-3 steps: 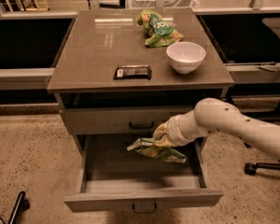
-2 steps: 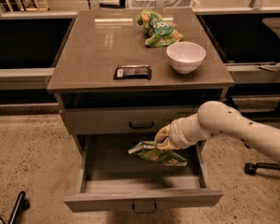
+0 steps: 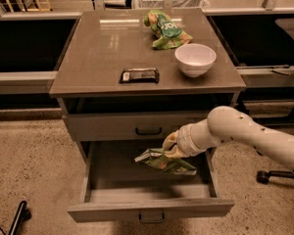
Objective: Place green jalapeno chip bag into middle drawer
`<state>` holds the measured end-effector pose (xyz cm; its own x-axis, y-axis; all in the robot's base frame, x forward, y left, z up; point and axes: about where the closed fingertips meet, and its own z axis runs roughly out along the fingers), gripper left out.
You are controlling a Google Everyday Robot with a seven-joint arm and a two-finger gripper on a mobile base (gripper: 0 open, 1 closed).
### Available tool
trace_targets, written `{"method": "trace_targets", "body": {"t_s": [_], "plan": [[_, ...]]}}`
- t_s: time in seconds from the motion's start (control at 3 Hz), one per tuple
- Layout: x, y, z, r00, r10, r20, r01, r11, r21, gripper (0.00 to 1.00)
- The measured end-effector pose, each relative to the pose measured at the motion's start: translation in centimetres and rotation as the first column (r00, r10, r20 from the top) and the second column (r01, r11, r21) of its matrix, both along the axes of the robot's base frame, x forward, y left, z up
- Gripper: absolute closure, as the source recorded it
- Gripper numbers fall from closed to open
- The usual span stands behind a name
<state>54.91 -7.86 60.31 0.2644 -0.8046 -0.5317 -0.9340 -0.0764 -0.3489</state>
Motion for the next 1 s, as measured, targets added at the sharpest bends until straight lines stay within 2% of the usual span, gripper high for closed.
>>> {"method": "trace_targets", "body": {"t_s": [0.33, 0.67, 1.0], "plan": [[0.0, 0.0, 0.0, 1.0, 0.0, -0.001, 0.0, 1.0, 0.002, 0.12], [-0.2, -1.2, 2.0, 1.0, -0.005, -0.002, 0.005, 0.998, 0.069, 0.0], [-2.5, -3.8, 5.4, 0.9982, -0.042, 0.042, 0.036, 0.991, 0.132, 0.0]]}}
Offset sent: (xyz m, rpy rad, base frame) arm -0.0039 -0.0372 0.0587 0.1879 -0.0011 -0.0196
